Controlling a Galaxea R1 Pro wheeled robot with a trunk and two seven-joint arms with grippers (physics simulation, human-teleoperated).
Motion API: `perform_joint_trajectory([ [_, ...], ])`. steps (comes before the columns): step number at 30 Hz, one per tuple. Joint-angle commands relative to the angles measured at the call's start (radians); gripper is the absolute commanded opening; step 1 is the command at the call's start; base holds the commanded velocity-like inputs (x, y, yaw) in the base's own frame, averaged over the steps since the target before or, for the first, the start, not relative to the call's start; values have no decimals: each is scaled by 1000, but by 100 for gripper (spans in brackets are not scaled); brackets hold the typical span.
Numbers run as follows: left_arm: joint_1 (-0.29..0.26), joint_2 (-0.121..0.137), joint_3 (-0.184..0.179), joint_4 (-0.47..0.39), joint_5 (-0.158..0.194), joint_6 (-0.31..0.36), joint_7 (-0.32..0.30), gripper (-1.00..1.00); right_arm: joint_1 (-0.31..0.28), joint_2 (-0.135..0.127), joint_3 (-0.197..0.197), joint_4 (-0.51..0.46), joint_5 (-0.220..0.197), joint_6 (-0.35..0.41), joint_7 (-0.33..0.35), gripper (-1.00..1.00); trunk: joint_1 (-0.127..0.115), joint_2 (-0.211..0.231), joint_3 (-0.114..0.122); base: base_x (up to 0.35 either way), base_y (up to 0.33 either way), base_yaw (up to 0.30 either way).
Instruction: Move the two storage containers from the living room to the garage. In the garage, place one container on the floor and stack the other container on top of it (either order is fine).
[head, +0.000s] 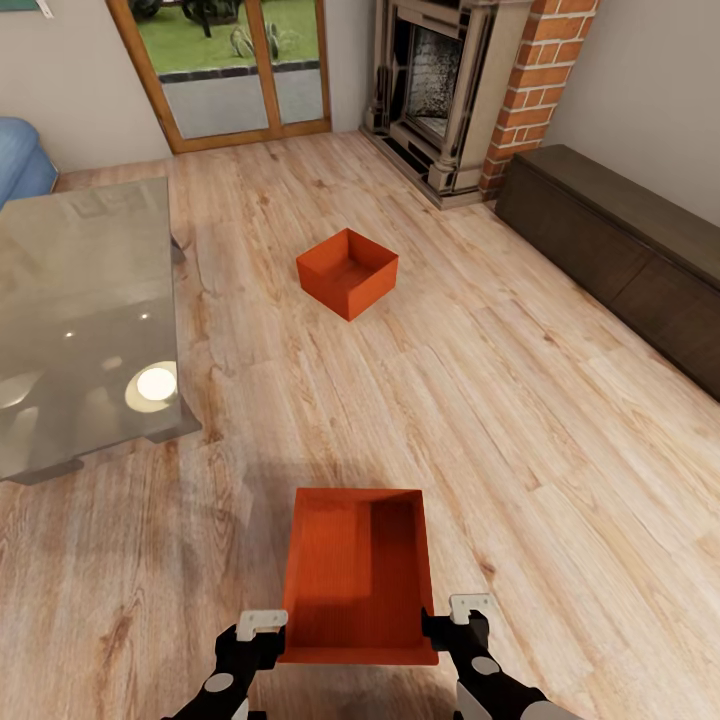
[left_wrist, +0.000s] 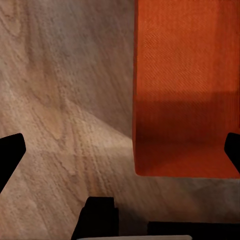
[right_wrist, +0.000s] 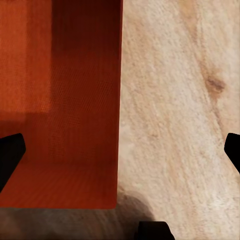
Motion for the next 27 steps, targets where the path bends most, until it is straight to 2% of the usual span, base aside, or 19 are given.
perform_joint_trajectory([
  [1,-1,0,-6,1,0,-3,7,100,-1,0,9,1,-9,-3,-4,100,0,0,0,0,0,0],
  [5,-1,0,-6,1,0,-8,7,100,0,0,9,1,-9,-3,-4,100,0,0,0,0,0,0],
  [10,-1,0,-7,14,3,-87,7,100,-1,1,9,1,-9,-3,-4,100,0,0,0,0,0,0],
  [13,-1,0,-7,16,4,-105,7,100,0,1,9,1,-9,-3,-4,100,0,0,0,0,0,0],
  [27,-1,-1,-3,19,7,-106,11,100,0,0,9,1,-9,-3,-4,100,0,0,0,0,0,0],
])
